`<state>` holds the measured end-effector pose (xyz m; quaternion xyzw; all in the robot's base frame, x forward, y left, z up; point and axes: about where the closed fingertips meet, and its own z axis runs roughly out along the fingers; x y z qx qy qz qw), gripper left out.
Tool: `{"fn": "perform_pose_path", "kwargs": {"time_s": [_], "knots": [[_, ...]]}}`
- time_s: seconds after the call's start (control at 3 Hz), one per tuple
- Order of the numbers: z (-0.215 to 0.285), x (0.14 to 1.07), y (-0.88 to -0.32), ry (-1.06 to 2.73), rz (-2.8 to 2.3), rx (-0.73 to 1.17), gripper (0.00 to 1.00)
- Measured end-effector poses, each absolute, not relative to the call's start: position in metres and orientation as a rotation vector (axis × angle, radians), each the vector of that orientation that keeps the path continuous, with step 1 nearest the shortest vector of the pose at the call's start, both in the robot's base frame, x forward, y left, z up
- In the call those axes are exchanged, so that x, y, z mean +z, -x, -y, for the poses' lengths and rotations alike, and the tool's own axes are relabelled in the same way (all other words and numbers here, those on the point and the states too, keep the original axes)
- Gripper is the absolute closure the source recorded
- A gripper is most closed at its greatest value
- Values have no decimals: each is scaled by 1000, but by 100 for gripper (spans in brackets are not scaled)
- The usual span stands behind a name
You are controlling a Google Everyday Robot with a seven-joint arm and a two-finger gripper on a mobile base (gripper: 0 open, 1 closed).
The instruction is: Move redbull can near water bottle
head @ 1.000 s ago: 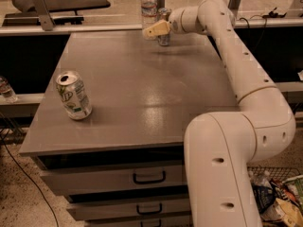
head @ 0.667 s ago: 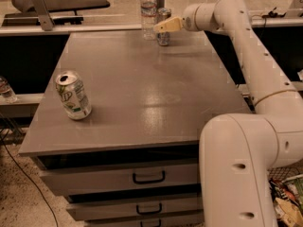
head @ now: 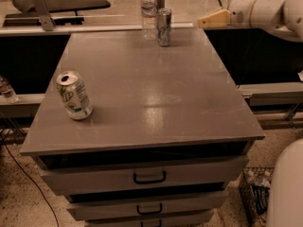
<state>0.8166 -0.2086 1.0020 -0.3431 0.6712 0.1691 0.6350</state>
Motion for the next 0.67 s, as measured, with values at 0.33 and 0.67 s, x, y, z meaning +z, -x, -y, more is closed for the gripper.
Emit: {"fn": "perform_pose_path", "kwargs": {"time_s": [0.33, 0.67], "knots": [[223, 1016, -766, 899, -1482, 437, 0], [215, 1008, -757, 950, -1490, 473, 0]]}}
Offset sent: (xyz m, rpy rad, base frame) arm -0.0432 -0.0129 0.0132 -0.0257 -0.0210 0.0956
